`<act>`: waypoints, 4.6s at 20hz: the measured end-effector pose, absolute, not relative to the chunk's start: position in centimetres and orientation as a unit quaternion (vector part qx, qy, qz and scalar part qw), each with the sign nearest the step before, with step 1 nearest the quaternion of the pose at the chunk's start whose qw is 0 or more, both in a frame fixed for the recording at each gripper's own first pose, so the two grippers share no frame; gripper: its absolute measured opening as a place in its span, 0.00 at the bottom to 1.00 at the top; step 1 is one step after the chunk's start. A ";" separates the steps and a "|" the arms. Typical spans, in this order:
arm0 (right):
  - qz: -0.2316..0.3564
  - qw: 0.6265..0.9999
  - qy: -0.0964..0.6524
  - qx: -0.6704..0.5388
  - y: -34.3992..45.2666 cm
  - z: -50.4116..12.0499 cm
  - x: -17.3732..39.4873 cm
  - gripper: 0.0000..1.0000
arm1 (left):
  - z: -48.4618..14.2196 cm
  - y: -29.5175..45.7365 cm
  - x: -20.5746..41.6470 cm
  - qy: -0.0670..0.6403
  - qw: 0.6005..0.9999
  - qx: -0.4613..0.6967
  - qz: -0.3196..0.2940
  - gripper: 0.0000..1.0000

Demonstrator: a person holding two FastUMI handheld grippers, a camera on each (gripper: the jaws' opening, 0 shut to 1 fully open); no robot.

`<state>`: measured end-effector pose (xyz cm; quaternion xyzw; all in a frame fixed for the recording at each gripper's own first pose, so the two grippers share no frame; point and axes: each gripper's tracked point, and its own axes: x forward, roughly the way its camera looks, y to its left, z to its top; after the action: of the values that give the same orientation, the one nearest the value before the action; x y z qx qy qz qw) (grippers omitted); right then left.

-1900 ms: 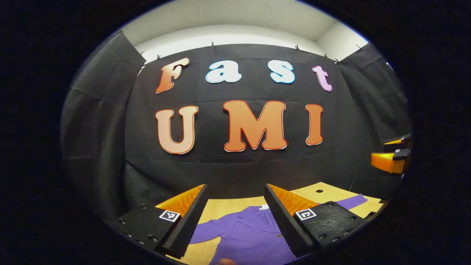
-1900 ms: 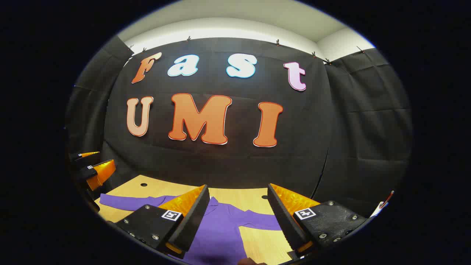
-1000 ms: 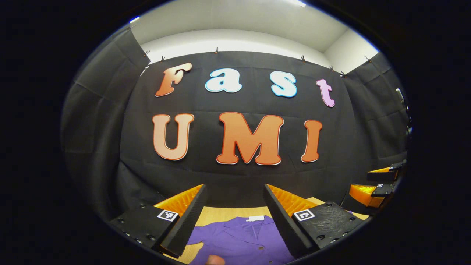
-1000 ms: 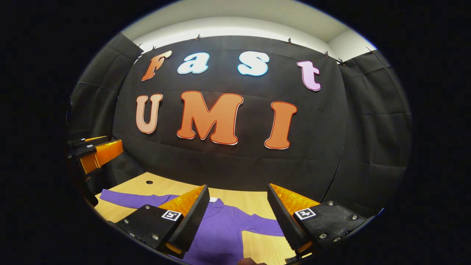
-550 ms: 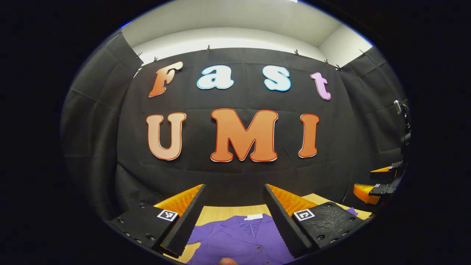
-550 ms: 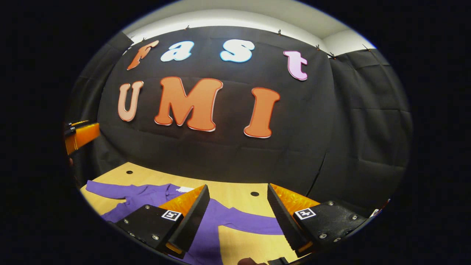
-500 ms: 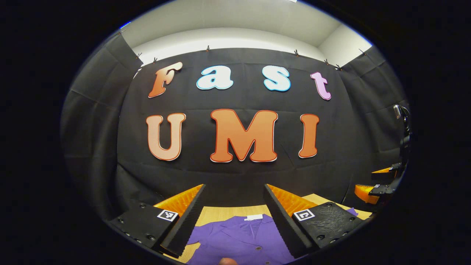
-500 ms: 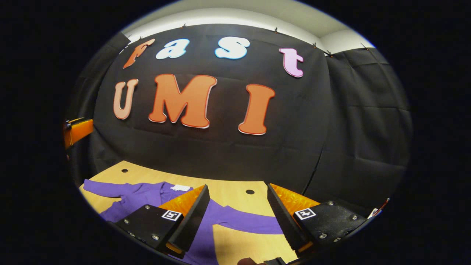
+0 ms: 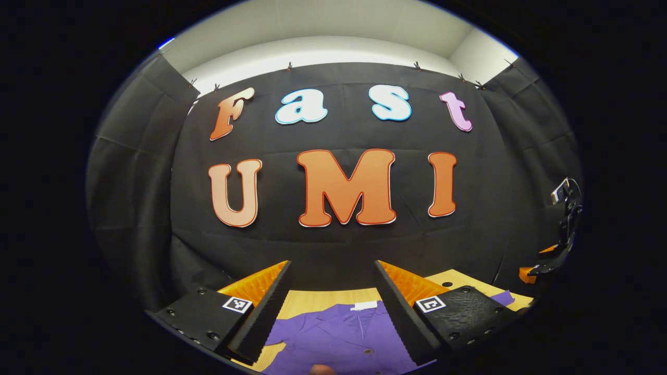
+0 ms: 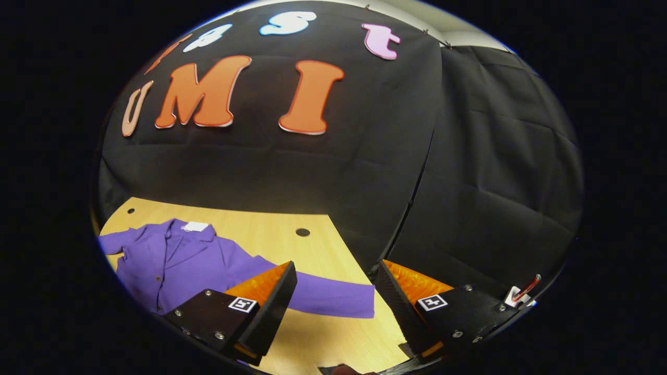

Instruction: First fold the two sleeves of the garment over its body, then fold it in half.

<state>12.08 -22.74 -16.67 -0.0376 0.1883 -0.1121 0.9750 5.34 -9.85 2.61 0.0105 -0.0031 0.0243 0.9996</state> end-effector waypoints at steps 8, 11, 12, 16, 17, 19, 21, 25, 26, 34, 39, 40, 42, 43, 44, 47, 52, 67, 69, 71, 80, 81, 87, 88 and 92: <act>-0.129 0.923 0.358 0.059 -28.8 -28.0 14.7 0.96 | 1.3 -10.6 6.1 0.023 0.998 0.033 0.057 0.99; -0.114 0.892 0.424 0.105 -29.4 -31.7 15.5 0.97 | 0.4 -10.8 6.3 0.037 0.996 0.042 0.072 0.97; -0.110 0.883 0.439 0.123 -29.6 -32.6 15.8 0.97 | 0.2 -11.0 6.4 0.042 0.995 0.044 0.073 0.97; -0.097 0.854 0.486 0.156 -30.5 -35.4 17.5 0.96 | -0.8 -11.4 6.3 0.060 0.993 0.047 0.086 1.00; -0.094 0.846 0.500 0.159 -30.5 -36.4 18.1 0.96 | -1.2 -11.4 6.2 0.067 0.993 0.046 0.091 0.98; -0.088 0.828 0.527 0.170 -30.5 -37.8 18.7 0.95 | -1.5 -11.3 6.0 0.076 0.991 0.049 0.101 1.00; -0.090 0.814 0.546 0.177 -30.9 -38.9 18.9 0.95 | -1.8 -11.3 5.8 0.081 0.989 0.052 0.108 1.00; -0.095 0.794 0.573 0.183 -31.0 -40.8 19.2 0.94 | -2.8 -11.3 5.9 0.100 0.987 0.051 0.112 0.98; -0.100 0.790 0.579 0.177 -31.1 -41.1 19.2 0.93 | -3.0 -11.3 5.9 0.104 0.987 0.050 0.113 1.00; -0.088 0.774 0.618 0.107 -31.1 -41.8 18.3 0.80 | -4.3 -12.0 5.9 0.127 0.984 0.063 0.112 0.98; -0.111 0.785 0.596 0.130 -30.8 -41.9 19.0 0.40 | -4.2 -12.6 5.4 0.127 0.984 0.070 0.106 0.98; -0.120 0.787 0.588 0.143 -31.0 -42.0 19.4 0.27 | -4.3 -12.5 5.2 0.129 0.984 0.069 0.104 0.98; -0.126 0.787 0.583 0.161 -30.8 -41.8 19.4 0.09 | -4.1 -12.2 5.1 0.126 0.985 0.067 0.100 0.98; -0.121 0.785 0.583 0.174 -30.2 -41.7 19.2 0.08 | -3.9 -12.0 5.1 0.125 0.985 0.068 0.097 0.98; -0.120 0.788 0.576 0.184 -29.6 -40.9 19.1 0.04 | -3.8 -11.7 5.1 0.122 0.986 0.070 0.094 0.98; -0.102 0.807 0.544 0.209 -27.2 -37.8 19.8 0.04 | -3.5 -10.0 4.8 0.114 0.987 0.068 0.088 0.98; -0.052 0.845 0.492 0.202 -20.4 -30.3 20.4 0.04 | -4.5 -6.5 5.0 0.117 0.989 0.060 0.064 0.98; 0.082 0.879 0.447 0.146 3.1 -18.7 20.7 0.04 | -8.3 11.5 1.9 0.139 0.983 0.019 0.122 0.98; 0.101 0.880 0.444 0.135 5.9 -18.1 21.2 0.04 | -9.1 13.3 1.1 0.144 0.980 0.018 0.133 0.98; 0.110 0.880 0.442 0.137 8.5 -17.3 21.7 0.03 | -9.8 15.4 0.5 0.150 0.978 0.022 0.146 0.98; 0.189 0.876 0.430 0.113 20.3 -14.7 22.2 0.03 | -11.1 20.6 -0.1 0.163 0.971 0.035 0.173 0.98; 0.198 0.874 0.430 0.109 21.5 -14.7 22.1 0.03 | -11.2 21.1 0.0 0.162 0.970 0.037 0.178 0.98; 0.226 0.859 0.441 0.129 26.9 -15.6 20.8 0.05 | -11.9 22.4 0.1 0.173 0.966 0.042 0.187 0.99; 0.238 0.856 0.438 0.137 27.9 -15.4 20.4 0.07 | -12.1 22.6 0.0 0.176 0.965 0.043 0.190 0.98; 0.238 0.870 0.408 0.141 27.4 -14.0 20.5 0.45 | -12.8 23.6 0.0 0.187 0.960 0.046 0.204 0.98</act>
<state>20.51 27.39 -14.00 0.1410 0.4077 0.2381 0.8702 -0.04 23.63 -12.81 0.0463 0.1869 0.2037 0.9599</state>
